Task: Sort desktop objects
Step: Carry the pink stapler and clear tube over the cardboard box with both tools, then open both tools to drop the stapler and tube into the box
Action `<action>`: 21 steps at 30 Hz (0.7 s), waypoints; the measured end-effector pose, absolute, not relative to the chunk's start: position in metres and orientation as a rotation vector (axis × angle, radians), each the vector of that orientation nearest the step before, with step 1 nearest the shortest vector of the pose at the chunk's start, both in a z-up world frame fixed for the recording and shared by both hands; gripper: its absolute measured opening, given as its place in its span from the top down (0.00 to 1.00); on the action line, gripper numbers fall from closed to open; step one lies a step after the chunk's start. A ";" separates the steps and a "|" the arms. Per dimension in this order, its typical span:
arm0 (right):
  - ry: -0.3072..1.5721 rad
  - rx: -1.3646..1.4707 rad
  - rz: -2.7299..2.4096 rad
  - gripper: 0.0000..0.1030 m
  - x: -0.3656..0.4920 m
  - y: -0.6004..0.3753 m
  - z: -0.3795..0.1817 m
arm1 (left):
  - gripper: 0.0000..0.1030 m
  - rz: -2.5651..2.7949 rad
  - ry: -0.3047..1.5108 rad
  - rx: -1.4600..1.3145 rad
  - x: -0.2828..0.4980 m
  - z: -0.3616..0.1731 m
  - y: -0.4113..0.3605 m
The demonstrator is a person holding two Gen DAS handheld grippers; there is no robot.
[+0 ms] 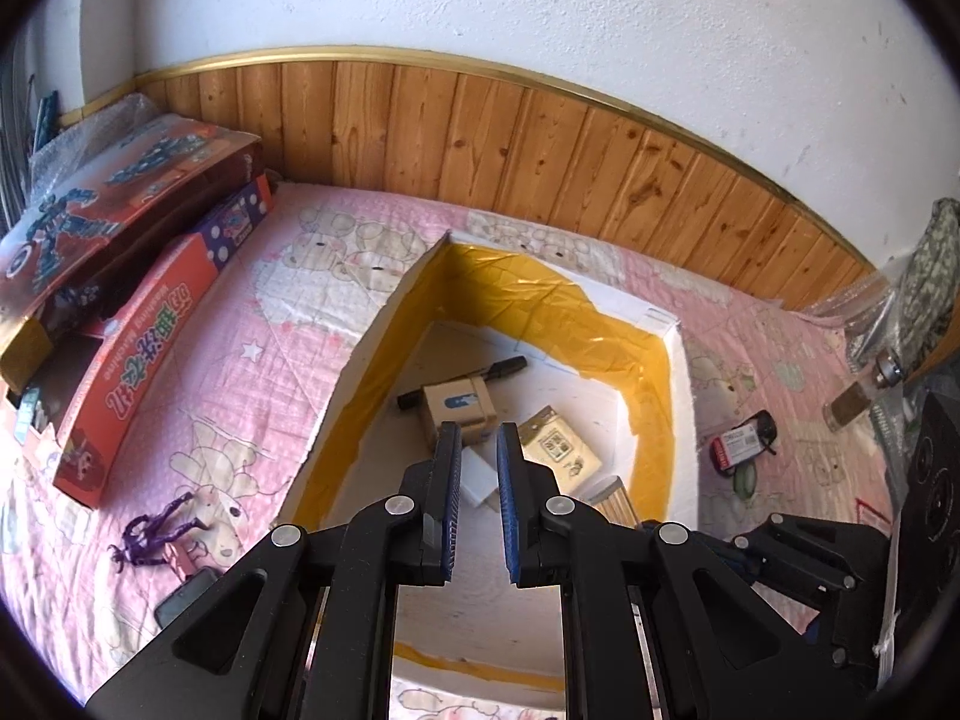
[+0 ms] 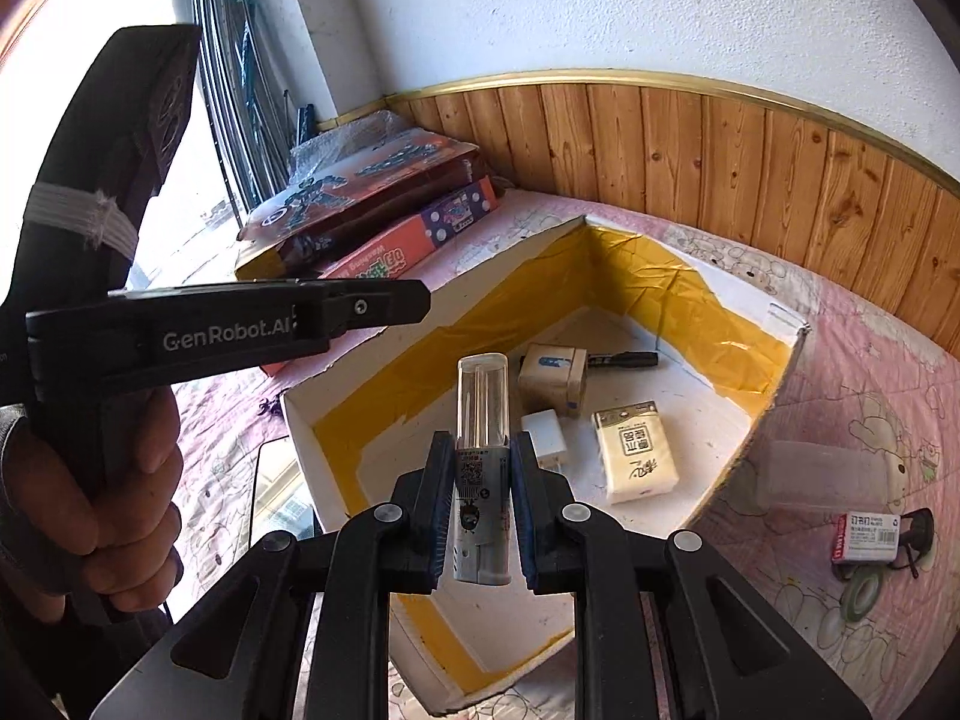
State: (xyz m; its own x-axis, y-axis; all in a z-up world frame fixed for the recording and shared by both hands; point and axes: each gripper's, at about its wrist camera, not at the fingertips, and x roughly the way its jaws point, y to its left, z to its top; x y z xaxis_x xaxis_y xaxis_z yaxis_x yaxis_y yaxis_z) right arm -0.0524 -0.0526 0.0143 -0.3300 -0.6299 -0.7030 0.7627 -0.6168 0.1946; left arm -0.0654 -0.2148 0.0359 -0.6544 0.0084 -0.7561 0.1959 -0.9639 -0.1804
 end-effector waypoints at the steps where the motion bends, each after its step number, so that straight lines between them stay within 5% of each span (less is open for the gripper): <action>1: 0.226 0.974 -2.016 0.81 -0.052 -0.056 0.011 | 0.88 -2.726 0.354 1.254 -0.066 0.034 -0.216; 21: 0.179 1.076 -1.987 0.69 -0.077 -0.054 -0.013 | 0.88 -2.673 0.306 1.228 -0.081 0.035 -0.205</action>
